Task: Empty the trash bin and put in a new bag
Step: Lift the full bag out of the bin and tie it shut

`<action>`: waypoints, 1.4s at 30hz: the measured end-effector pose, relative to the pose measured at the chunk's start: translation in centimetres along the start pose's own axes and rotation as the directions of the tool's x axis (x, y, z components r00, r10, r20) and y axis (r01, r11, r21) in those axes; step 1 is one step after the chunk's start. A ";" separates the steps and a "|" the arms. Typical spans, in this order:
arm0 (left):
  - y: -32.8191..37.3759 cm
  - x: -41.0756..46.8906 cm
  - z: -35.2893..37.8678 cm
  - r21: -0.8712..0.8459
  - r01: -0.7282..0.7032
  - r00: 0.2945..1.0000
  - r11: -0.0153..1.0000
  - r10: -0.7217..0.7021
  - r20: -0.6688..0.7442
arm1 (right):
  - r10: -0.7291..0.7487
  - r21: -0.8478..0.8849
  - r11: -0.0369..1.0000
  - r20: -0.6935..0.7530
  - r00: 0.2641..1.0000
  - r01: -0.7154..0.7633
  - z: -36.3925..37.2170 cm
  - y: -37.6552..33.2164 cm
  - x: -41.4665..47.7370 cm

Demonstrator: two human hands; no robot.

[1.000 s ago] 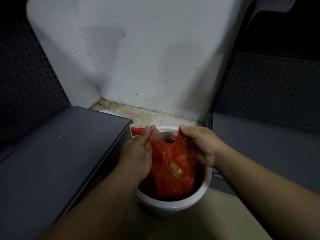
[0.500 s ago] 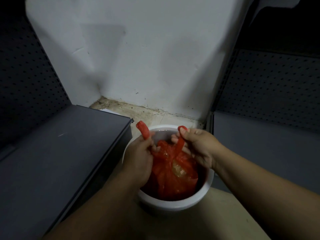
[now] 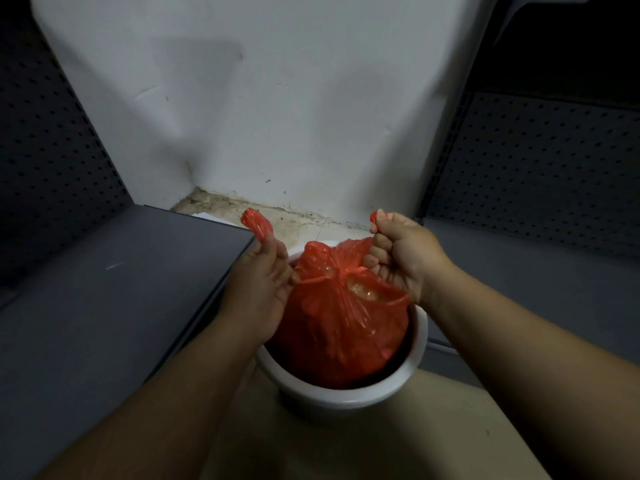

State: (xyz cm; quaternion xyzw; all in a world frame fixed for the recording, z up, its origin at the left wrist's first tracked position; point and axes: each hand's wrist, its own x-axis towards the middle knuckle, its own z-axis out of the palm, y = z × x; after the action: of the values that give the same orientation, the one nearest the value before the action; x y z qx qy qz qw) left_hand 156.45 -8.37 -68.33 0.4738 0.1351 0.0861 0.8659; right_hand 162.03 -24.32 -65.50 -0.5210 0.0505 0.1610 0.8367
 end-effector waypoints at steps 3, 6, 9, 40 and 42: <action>0.3 0.1 -1.4 0.043 0.025 1.000 0.999 -0.026 0.010 | 0.002 -0.023 1.000 -0.065 0.998 -0.004 -1.1 0.3 -0.2; 0.2 -0.4 -2.3 0.125 0.072 0.996 0.990 -0.077 0.034 | 0.019 -0.051 0.998 -0.136 0.991 -0.026 -2.6 0.9 -0.3; -0.2 -0.7 -2.6 0.169 0.087 0.995 0.982 -0.095 0.040 | 0.024 -0.101 0.994 -0.213 0.977 -0.046 -3.4 1.3 -0.5; -0.9 -1.9 3.4 0.845 -0.450 0.892 0.288 0.103 0.440 | -0.046 -0.928 0.020 0.371 0.927 0.373 0.2 -3.4 -3.4; -0.8 -1.7 3.2 0.867 -0.438 0.899 0.236 0.091 0.429 | -0.076 -0.922 0.098 0.369 0.926 0.376 0.0 -3.2 -3.0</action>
State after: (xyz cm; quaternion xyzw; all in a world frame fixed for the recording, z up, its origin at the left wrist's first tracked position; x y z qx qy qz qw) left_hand 155.91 -11.86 -67.13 0.9159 -0.0521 0.0654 0.3927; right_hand 160.25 -26.24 -61.98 -0.9177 -0.2445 0.0812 0.3025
